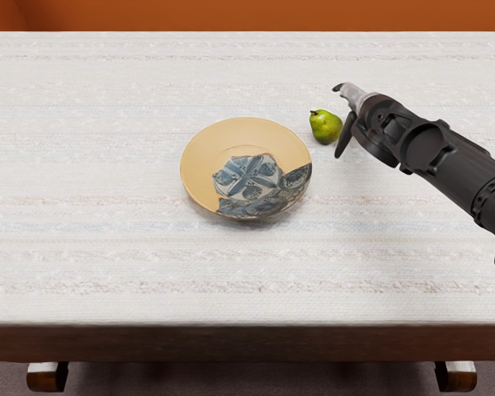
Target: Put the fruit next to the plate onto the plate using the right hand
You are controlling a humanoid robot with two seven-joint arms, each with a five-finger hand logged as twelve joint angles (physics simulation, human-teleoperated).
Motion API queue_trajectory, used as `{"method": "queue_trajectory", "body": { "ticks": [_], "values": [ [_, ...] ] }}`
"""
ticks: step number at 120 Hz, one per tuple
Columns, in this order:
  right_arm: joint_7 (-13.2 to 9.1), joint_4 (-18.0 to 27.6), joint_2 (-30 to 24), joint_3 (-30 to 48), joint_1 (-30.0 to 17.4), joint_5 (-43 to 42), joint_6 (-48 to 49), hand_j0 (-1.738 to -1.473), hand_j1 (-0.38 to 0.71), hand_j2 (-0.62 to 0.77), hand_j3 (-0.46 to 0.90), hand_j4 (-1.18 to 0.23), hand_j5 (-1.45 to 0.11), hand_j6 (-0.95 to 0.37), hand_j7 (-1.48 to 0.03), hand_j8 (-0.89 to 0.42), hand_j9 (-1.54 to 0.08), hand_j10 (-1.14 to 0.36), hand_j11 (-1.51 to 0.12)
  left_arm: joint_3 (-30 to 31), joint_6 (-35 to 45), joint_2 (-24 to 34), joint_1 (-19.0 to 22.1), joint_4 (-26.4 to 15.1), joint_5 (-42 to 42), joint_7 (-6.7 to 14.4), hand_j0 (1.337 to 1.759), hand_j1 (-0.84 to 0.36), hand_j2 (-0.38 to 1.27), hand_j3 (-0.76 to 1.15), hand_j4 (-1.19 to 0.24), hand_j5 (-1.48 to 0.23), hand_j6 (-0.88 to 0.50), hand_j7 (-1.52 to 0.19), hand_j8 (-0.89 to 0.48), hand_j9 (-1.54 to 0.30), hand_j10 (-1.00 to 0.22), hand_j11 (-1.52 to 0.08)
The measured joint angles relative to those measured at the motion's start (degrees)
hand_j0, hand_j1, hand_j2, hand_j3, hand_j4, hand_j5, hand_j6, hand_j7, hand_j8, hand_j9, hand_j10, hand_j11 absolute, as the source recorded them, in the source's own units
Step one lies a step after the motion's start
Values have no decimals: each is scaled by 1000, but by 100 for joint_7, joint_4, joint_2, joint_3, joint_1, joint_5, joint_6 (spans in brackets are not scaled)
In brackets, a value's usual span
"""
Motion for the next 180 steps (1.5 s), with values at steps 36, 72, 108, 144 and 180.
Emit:
{"method": "queue_trajectory", "body": {
  "ticks": [36, 72, 108, 144, 180],
  "values": [
    [-4, 2, 0, -224, -16, 25, 5, -1658, -72, -46, 0, -232, -301, -233, -301, -233, -301, -232, -301, 0, 0, 0, 0, 0, 0, 0, 1658, 334, 2, 0, -13, -17, -13, -17, -13, -17, -13, -17],
    [21, 167, 0, -252, 0, -1, 90, -1658, 2, -56, -1, -298, -379, -262, -382, -289, -379, -298, -379, 0, 0, 0, 0, 0, 0, -1, 1658, 334, 2, 0, -13, -17, -13, -17, -13, -17, -13, -17],
    [-24, 201, 0, -251, 2, 14, 58, -1657, 53, -62, 0, -341, -430, -240, -440, -259, -431, -350, -431, 0, 0, 0, 0, 0, 0, 0, 1658, 334, 2, 0, -13, -17, -13, -17, -13, -17, -13, -17],
    [-87, 190, 0, -221, -25, -47, 62, -1655, 115, -56, -2, -379, -483, -242, -524, -271, -496, -447, -496, 0, 0, 0, -7, -1, 1, 0, 1658, 333, 3, 0, -13, -17, -13, -17, -13, -17, -13, -17],
    [-98, 182, 0, -209, -49, -76, 167, -1652, 157, -46, -2, -469, -514, -310, -587, -390, -531, -530, -531, 0, 0, 0, -9, -3, 1, 0, 1658, 333, 3, 0, -13, -17, -13, -17, -13, -17, -13, -17]
  ]
}}
